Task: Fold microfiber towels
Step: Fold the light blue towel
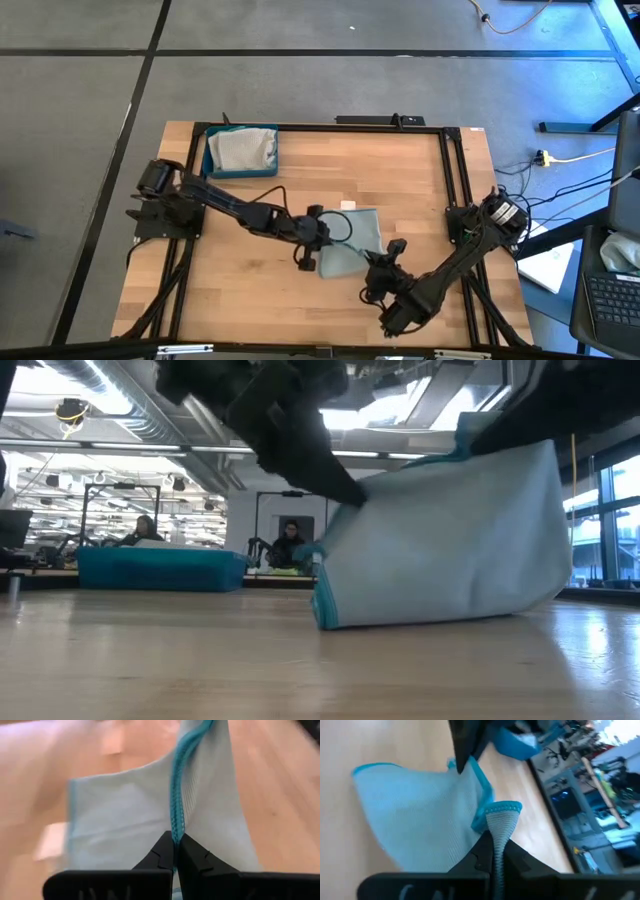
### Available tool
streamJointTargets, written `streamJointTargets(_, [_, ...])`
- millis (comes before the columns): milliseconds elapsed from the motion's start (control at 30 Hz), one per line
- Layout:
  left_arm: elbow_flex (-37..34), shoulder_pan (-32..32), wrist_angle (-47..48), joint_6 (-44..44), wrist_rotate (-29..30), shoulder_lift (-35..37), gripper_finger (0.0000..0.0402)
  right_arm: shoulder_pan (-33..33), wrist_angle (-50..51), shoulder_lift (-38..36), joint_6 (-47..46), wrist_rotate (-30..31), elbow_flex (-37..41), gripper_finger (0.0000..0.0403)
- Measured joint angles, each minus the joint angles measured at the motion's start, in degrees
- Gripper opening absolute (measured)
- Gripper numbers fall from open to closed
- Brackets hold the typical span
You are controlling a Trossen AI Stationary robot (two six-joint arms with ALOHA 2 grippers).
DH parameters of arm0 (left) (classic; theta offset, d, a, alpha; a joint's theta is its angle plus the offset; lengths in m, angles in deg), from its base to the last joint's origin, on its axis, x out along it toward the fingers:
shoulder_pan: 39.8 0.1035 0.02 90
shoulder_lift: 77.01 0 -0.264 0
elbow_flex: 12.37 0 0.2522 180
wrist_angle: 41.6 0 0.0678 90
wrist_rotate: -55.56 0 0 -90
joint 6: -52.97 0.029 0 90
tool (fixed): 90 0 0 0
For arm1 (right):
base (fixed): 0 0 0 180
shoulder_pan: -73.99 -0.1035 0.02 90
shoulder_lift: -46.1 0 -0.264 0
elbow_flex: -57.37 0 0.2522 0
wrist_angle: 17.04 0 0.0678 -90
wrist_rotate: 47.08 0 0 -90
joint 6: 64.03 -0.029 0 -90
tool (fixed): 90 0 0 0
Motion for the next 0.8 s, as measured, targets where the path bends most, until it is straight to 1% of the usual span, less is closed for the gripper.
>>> streamJointTargets(100, [0.0, 0.1, 3.5, 0.3, 4.6, 2.9, 0.0, 1.2, 4.1, 0.0, -4.6, 1.3, 0.0, 0.0014])
streamJointTargets(167, [0.0, 0.4, 5.0, 0.4, 6.3, 4.3, 0.0, 2.2, 5.5, 0.0, -6.4, 2.0, 0.0, 0.0014])
streamJointTargets(300, [0.0, 1.0, 5.6, 1.3, 7.3, 5.1, 0.0, 4.8, 6.9, 0.0, -5.8, 2.1, 0.0, 0.0014])
streamJointTargets(400, [0.0, 1.8, 6.3, 1.8, 10.4, 5.1, 0.0, 7.3, 8.0, 0.0, -4.9, 1.9, 0.1, 0.0014])
streamJointTargets(500, [0.0, 3.1, 7.6, 1.8, 11.3, 4.8, 0.0, 9.6, 7.8, -0.1, -4.8, 2.1, 1.5, 0.0014])
streamJointTargets(600, [0.1, 4.3, 7.7, 1.7, 11.3, 4.6, 0.0, 11.6, 5.6, -0.1, -4.6, 1.6, 4.4, 0.0014])
streamJointTargets(733, [0.1, 5.0, 7.0, 1.7, 10.8, 3.3, 0.0, 13.0, -0.2, -0.1, -4.4, 0.9, 9.4, 0.0014])
streamJointTargets(800, [0.1, 5.1, 6.8, 1.6, 9.8, 2.2, 0.0, 13.4, -4.1, -0.1, -2.5, 0.5, 11.7, 0.0014])
